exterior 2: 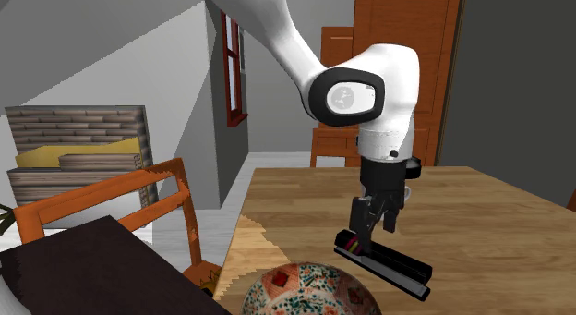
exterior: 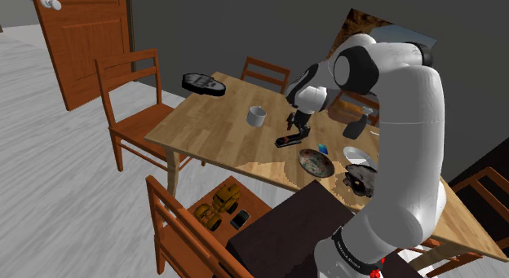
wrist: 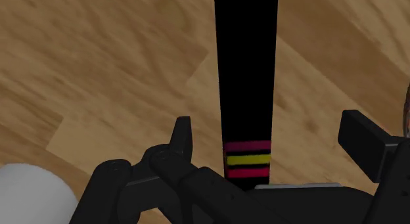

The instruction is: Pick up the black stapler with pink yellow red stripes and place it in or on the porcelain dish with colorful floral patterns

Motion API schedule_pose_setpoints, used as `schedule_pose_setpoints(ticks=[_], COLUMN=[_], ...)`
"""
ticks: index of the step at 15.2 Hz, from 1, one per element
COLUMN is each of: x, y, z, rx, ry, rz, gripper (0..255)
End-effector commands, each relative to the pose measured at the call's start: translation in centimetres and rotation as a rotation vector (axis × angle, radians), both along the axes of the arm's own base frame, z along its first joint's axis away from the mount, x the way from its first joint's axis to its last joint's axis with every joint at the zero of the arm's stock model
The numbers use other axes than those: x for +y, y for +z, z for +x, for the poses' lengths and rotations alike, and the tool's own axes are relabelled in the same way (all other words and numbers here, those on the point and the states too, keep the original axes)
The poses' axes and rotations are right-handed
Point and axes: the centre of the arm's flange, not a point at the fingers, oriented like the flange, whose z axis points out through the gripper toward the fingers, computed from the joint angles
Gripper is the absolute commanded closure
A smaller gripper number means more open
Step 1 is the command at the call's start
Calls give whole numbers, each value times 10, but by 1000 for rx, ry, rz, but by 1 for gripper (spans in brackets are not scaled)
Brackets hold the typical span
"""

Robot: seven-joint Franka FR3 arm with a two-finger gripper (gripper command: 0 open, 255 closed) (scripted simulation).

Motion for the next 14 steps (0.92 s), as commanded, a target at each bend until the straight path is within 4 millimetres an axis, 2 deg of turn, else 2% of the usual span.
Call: schedule_pose_setpoints(ticks=[1,8,14], x=[-2,-2,-2], y=[-14,-49,-49], z=[6,6,6], rx=[2,2,2], ry=[24,24,24], rz=[1,1,1], gripper=[0,0,0])
